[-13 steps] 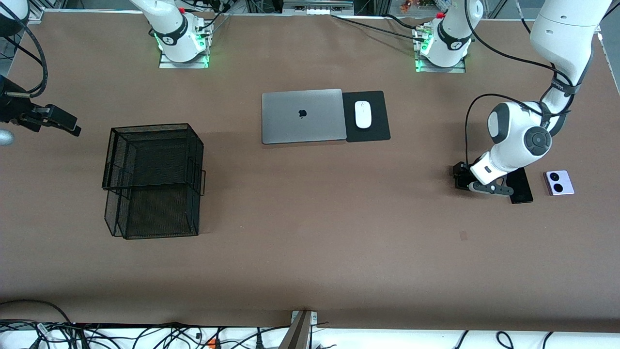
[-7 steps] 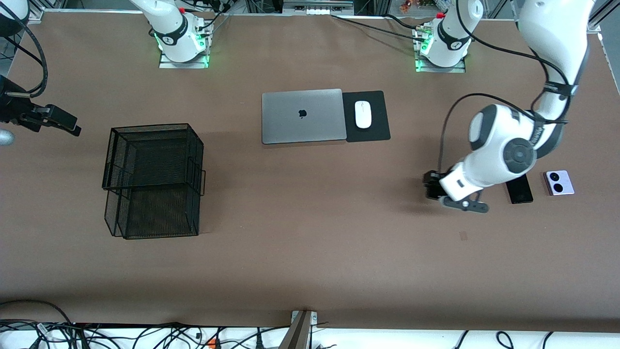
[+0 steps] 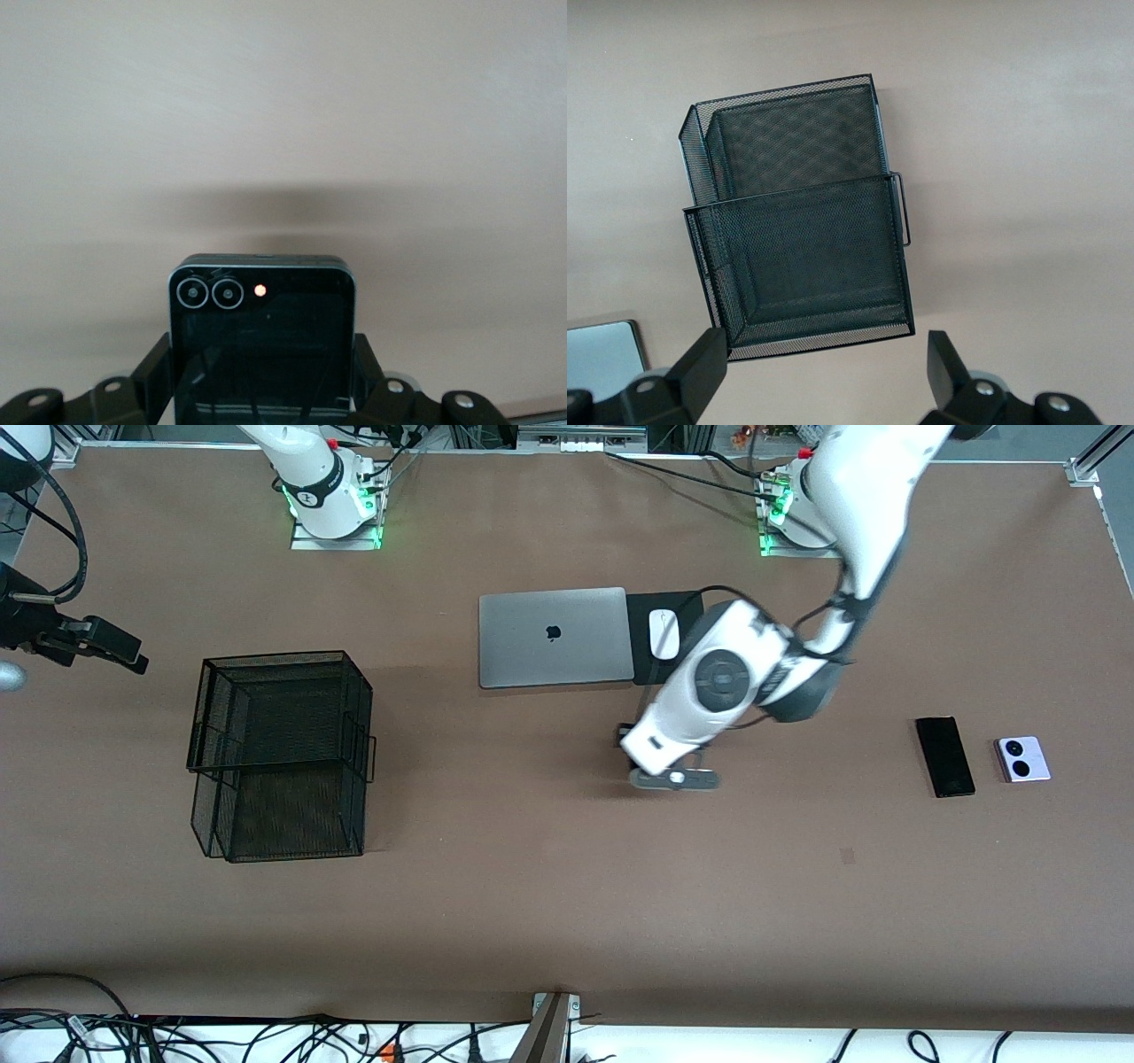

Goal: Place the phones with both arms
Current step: 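Carry the flip phone with the left gripper toward the laptop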

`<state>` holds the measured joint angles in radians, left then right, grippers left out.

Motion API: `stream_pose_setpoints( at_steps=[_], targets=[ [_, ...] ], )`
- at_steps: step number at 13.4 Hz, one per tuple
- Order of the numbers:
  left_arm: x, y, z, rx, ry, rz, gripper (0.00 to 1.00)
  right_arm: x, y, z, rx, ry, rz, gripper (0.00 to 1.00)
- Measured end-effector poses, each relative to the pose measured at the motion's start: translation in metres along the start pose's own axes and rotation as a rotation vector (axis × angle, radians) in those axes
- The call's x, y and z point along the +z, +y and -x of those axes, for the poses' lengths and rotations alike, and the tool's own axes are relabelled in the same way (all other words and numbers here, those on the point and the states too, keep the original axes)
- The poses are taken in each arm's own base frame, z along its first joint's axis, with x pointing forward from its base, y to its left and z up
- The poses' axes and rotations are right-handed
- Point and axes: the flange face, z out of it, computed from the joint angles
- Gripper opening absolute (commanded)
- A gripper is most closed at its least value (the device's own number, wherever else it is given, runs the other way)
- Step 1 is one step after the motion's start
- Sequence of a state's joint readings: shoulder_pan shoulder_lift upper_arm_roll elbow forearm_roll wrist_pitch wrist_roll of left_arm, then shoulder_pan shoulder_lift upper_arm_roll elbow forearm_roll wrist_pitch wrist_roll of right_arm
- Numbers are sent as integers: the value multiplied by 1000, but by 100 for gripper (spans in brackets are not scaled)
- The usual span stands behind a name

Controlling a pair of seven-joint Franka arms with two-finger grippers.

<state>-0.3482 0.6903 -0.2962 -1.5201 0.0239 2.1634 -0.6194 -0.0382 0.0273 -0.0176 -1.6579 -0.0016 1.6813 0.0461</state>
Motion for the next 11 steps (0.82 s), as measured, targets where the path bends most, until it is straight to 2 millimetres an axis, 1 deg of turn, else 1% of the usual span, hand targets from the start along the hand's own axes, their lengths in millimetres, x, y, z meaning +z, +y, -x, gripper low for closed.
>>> stream_pose_setpoints(
  at_steps=[2,4,8,9,10,11],
  targets=[
    [27,26,0,-9,27,15,45,0,0,0,0,0,0,100],
    [50,44,2,-21,64,44,46,0,0,0,0,0,0,100],
    [100,63,18,-24,116,-5,48,0,0,0,0,0,0,100],
    [110,68,22,-33,134,-14,54,0,0,0,0,0,0,100],
    [110,72,24,-42,149,-21,83,0,0,0,0,0,0,100],
    [112,74,25,-46,156,-20,100,0,0,0,0,0,0,100]
  ],
)
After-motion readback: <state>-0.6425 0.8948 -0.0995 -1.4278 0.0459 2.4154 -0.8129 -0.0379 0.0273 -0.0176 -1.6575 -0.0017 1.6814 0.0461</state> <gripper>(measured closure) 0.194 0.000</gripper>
